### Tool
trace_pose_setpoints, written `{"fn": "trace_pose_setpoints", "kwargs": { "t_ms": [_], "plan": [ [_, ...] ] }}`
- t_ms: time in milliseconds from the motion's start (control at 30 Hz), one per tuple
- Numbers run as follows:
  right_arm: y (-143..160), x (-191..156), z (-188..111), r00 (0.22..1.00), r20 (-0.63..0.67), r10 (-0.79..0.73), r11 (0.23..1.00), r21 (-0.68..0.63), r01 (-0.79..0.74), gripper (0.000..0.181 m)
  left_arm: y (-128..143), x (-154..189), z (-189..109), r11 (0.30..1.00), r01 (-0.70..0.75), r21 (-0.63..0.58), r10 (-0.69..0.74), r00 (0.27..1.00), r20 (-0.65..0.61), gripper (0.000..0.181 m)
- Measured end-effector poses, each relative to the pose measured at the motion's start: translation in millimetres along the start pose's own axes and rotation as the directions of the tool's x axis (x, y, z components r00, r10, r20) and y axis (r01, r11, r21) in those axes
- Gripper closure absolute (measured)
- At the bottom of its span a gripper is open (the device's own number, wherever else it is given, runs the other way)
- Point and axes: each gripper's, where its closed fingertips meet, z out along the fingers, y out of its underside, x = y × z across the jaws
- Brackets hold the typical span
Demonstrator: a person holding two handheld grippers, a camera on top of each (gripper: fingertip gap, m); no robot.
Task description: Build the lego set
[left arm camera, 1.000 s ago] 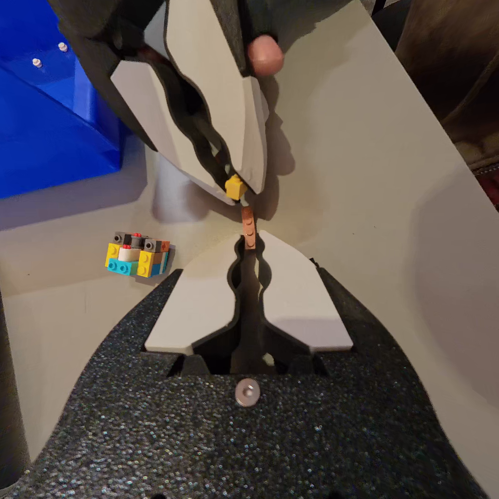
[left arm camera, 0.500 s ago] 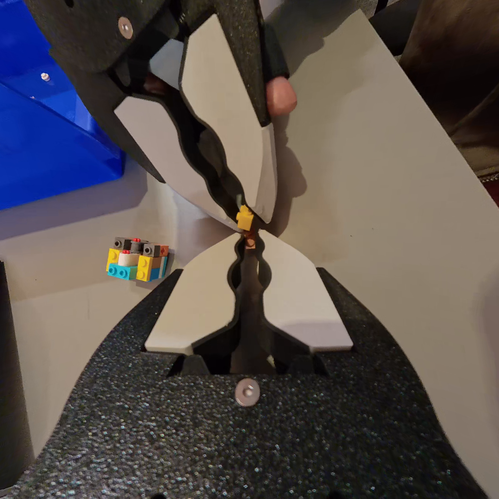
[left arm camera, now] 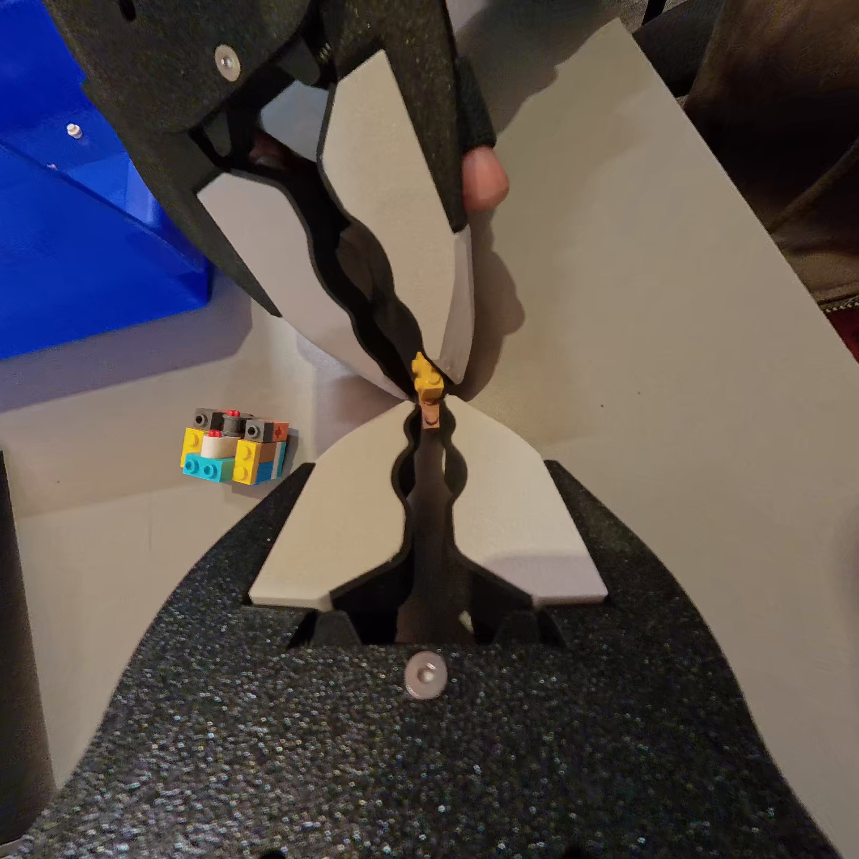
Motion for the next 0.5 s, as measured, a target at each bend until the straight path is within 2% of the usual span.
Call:
{"fn": "trace_pose_setpoints", "kwargs": {
  "t_ms": [500],
  "plan": [
    [-4.5, 0.8, -7.0, 1.000, -0.013, 0.007, 0.999, 0.053, -0.006, 0.156, 0.1, -0.8, 0.0, 1.000, 0.007, 0.000, -0.007, 1.000, 0.000, 0.174]
  ]
}}
